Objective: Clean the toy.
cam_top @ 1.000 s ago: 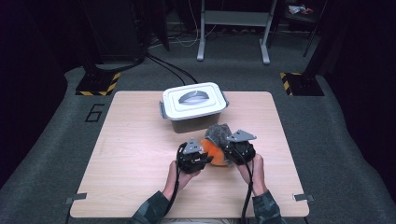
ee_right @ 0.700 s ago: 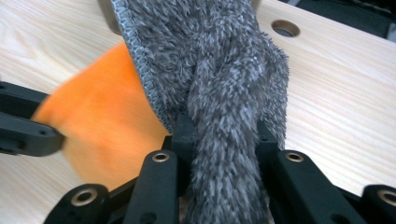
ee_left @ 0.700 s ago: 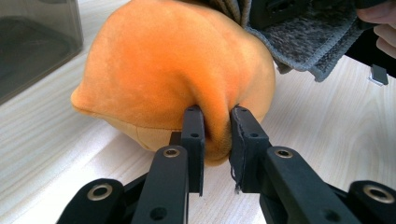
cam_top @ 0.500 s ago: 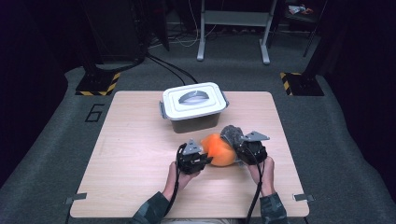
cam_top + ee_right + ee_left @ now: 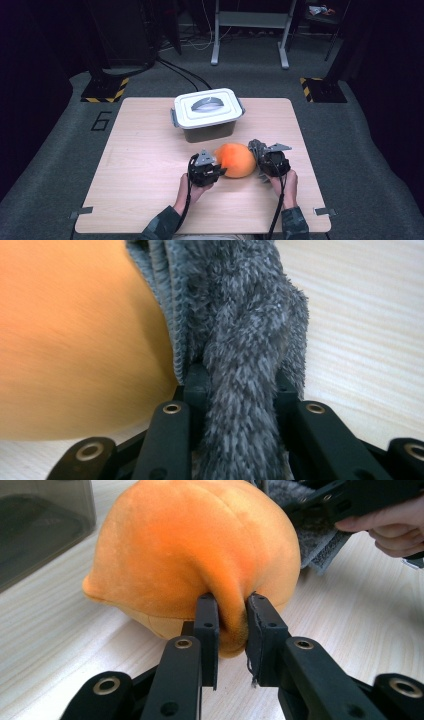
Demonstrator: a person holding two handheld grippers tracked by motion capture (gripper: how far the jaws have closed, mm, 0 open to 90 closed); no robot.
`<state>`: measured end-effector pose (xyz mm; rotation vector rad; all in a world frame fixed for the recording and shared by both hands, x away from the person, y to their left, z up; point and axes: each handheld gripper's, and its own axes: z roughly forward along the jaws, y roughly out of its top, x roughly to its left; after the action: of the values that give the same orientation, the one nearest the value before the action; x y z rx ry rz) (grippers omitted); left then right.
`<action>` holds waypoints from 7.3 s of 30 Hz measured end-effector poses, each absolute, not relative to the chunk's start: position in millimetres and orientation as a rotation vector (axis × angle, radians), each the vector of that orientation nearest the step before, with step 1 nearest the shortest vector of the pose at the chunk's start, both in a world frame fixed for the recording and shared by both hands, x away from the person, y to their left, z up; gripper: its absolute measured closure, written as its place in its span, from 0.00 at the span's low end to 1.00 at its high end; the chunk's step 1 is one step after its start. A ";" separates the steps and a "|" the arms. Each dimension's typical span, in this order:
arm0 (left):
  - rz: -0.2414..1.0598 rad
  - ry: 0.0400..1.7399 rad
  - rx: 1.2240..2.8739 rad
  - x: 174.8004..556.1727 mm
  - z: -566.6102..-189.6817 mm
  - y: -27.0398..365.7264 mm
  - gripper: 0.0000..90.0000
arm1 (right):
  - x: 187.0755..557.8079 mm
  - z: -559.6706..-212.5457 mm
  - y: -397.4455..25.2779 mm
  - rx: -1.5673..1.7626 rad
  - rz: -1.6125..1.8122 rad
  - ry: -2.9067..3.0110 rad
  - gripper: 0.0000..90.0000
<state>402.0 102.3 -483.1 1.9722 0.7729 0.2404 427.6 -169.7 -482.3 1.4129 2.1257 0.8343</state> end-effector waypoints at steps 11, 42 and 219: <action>0.244 0.769 1.972 402.1 -482.9 104.1 0.85 | 411.0 -451.0 -165.0 1.293 0.905 2.098 0.78; 0.242 0.753 1.963 401.0 -484.9 101.5 0.85 | 406.0 -435.6 -126.4 1.114 0.998 2.165 0.77; 0.228 0.841 1.917 410.2 -484.1 102.9 0.85 | 409.1 -438.9 -132.0 1.156 1.041 2.153 0.78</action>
<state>410.2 102.9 -484.1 1.9168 0.8413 0.2280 409.1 -132.0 -438.9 1.1563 2.1534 1.0409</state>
